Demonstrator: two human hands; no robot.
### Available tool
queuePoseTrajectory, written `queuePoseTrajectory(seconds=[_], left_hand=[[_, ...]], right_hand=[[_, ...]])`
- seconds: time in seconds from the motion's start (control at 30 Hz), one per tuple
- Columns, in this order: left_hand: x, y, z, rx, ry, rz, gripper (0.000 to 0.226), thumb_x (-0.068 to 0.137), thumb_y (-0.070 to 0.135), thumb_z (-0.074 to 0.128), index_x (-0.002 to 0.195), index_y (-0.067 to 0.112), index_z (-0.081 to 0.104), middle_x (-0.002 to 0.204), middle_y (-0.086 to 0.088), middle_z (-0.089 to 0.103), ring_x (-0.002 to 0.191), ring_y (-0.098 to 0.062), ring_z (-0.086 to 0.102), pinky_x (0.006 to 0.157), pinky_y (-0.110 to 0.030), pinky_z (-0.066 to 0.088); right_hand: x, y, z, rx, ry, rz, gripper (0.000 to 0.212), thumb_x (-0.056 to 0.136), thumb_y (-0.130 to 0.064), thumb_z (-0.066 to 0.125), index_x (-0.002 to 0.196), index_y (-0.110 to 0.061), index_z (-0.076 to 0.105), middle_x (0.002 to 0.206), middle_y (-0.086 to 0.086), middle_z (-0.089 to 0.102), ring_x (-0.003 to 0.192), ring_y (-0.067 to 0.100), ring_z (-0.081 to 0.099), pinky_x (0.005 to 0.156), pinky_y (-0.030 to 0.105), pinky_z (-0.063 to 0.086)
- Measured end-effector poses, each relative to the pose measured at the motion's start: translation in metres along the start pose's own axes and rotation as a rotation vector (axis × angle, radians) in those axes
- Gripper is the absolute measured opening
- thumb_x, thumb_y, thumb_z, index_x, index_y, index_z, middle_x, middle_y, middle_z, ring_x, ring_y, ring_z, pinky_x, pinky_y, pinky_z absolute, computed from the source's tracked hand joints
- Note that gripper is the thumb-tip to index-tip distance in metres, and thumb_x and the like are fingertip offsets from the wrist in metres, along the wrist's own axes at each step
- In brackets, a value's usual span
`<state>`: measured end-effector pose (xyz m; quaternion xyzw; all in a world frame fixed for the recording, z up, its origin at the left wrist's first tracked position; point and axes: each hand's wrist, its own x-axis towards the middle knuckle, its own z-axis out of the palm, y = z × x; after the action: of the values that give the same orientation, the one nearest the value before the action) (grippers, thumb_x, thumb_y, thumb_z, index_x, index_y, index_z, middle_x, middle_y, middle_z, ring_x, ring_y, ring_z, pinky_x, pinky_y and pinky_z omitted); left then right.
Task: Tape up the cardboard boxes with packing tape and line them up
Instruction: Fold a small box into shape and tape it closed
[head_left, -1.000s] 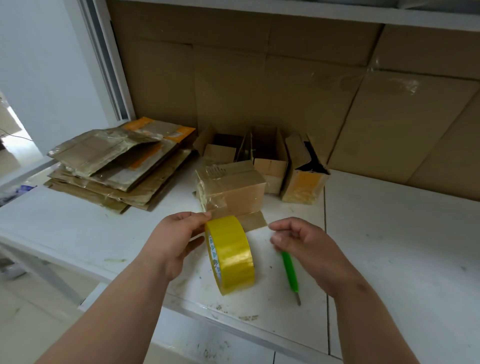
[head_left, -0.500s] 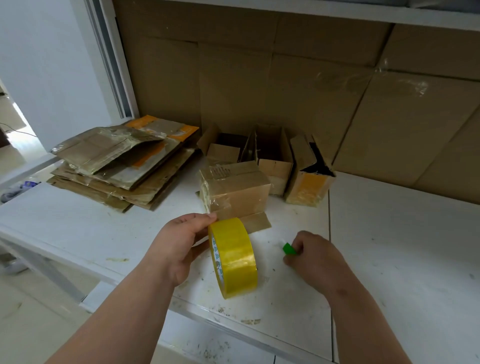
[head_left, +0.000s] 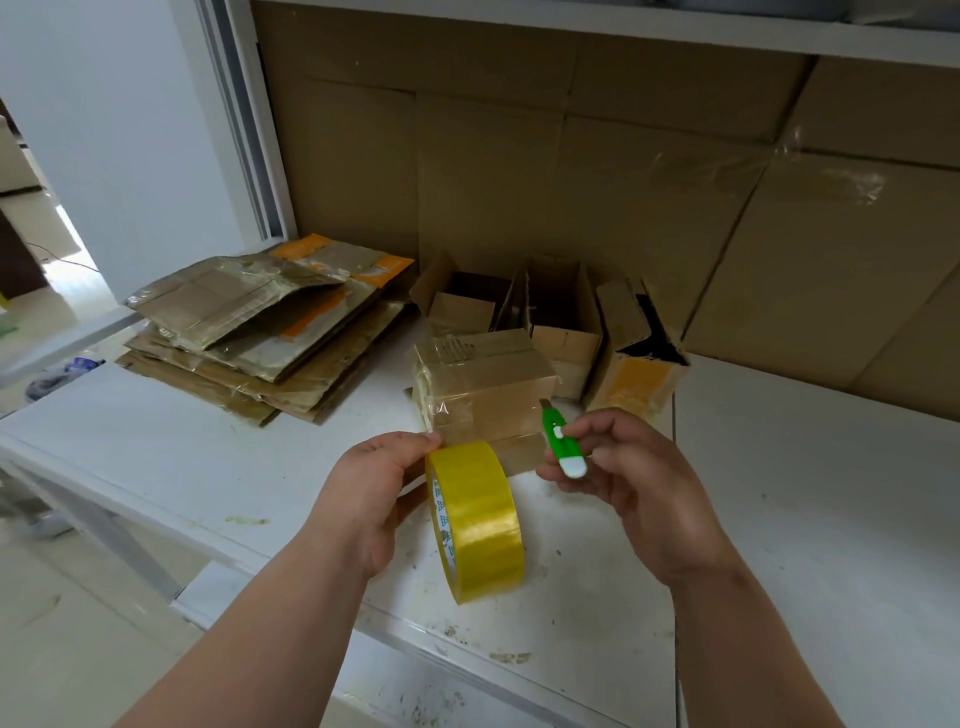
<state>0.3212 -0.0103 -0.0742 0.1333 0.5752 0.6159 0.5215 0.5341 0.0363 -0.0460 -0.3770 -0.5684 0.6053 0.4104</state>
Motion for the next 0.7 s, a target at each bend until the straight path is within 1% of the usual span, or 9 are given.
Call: queuePoseTrajectory(seconds=[0.07,0.13,0.2,0.27,0.37,0.43,0.53,0.63,0.7], left_hand=[[0.001,-0.001,0.0,0.0,0.008,0.001,0.021,0.085,0.01,0.07,0.103,0.001,0.071,0.103,-0.015,0.074,0.104,-0.029,0.068,0.081,-0.036,0.055],[0.002,-0.002,0.0,-0.004,0.015,-0.001,0.022,0.085,0.011,0.071,0.105,0.001,0.071,0.103,-0.014,0.074,0.104,-0.028,0.068,0.077,-0.034,0.054],[0.004,-0.003,-0.001,-0.008,0.023,0.002,0.021,0.084,0.011,0.071,0.103,0.001,0.072,0.102,-0.013,0.075,0.103,-0.028,0.069,0.075,-0.034,0.053],[0.005,-0.003,-0.001,-0.009,0.03,0.006,0.019,0.084,0.011,0.072,0.101,0.002,0.072,0.101,-0.013,0.075,0.102,-0.027,0.069,0.076,-0.034,0.053],[0.005,-0.004,0.0,-0.01,0.046,0.014,0.016,0.084,0.011,0.072,0.098,0.003,0.072,0.1,-0.013,0.075,0.1,-0.026,0.069,0.075,-0.033,0.054],[0.005,-0.005,0.001,-0.012,0.06,0.018,0.012,0.085,0.011,0.071,0.095,0.004,0.072,0.098,-0.013,0.075,0.097,-0.025,0.069,0.073,-0.032,0.052],[0.006,-0.006,0.003,-0.017,0.083,0.023,0.009,0.084,0.011,0.072,0.092,0.005,0.073,0.097,-0.014,0.075,0.096,-0.025,0.069,0.072,-0.032,0.052],[0.009,-0.008,0.004,-0.011,0.103,0.027,0.01,0.083,0.011,0.074,0.091,0.006,0.073,0.098,-0.014,0.074,0.097,-0.025,0.069,0.073,-0.032,0.052],[0.01,-0.009,0.004,-0.009,0.111,0.031,0.012,0.082,0.012,0.074,0.092,0.006,0.073,0.099,-0.014,0.074,0.098,-0.025,0.068,0.074,-0.032,0.053]], right_hand=[[0.003,-0.002,0.003,0.048,0.024,0.015,0.011,0.086,-0.018,0.06,0.089,-0.008,0.064,0.086,0.018,0.072,0.077,0.03,0.072,0.074,0.04,0.054],[0.007,-0.002,0.006,-0.115,0.086,-0.002,0.007,0.092,-0.01,0.065,0.086,-0.011,0.061,0.078,0.011,0.072,0.068,0.022,0.071,0.068,0.035,0.053],[0.012,0.0,0.009,-0.335,0.103,-0.016,0.014,0.092,-0.007,0.064,0.094,-0.019,0.057,0.082,0.005,0.07,0.064,0.013,0.069,0.066,0.029,0.051],[0.016,-0.003,0.013,-0.495,0.075,-0.038,0.024,0.096,-0.013,0.06,0.104,-0.034,0.053,0.091,-0.004,0.065,0.065,0.006,0.067,0.066,0.023,0.051],[0.022,-0.009,0.017,-0.716,-0.007,-0.104,0.035,0.1,-0.018,0.053,0.094,-0.052,0.049,0.094,-0.013,0.058,0.071,0.006,0.057,0.057,0.013,0.042],[0.026,-0.012,0.019,-0.802,-0.055,-0.129,0.034,0.1,-0.017,0.051,0.093,-0.05,0.052,0.094,-0.016,0.057,0.076,0.004,0.054,0.056,0.015,0.04],[0.033,-0.015,0.022,-0.885,-0.112,-0.153,0.024,0.1,-0.016,0.052,0.103,-0.039,0.058,0.092,-0.017,0.055,0.077,0.003,0.051,0.059,0.02,0.036],[0.041,-0.019,0.028,-0.974,-0.16,-0.204,0.016,0.099,-0.022,0.054,0.106,-0.034,0.061,0.095,-0.011,0.058,0.081,0.005,0.052,0.065,0.028,0.044],[0.045,-0.022,0.032,-1.037,-0.191,-0.227,0.015,0.099,-0.024,0.054,0.106,-0.033,0.063,0.092,-0.011,0.058,0.081,0.005,0.051,0.064,0.028,0.043]])
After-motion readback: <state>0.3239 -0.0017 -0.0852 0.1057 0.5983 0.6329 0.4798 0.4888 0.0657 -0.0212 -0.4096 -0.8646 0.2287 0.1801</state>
